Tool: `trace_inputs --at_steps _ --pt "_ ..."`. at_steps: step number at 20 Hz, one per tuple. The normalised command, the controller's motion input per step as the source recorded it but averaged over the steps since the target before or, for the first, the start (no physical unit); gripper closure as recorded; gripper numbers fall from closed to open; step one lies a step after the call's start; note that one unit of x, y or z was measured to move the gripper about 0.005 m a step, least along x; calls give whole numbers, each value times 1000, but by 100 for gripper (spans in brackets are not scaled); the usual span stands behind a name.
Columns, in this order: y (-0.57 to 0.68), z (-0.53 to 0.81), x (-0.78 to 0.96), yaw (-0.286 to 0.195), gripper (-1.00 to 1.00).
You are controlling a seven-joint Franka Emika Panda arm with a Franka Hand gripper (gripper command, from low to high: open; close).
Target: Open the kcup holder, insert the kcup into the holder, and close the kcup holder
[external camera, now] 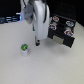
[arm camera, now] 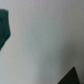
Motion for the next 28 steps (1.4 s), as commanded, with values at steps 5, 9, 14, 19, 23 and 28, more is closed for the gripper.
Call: trace_inputs --at_steps 5,9,14,19,23,28 --pt "-519 -386 -281 -251 -100" --pt "-519 -426 -198 -270 -100" --pt "-422 -476 -195 -254 -100" --pt "-104 -383 -76 -191 -100" --pt "-21 -278 -47 -172 -100" --pt "-13 -121 -70 -116 -100"
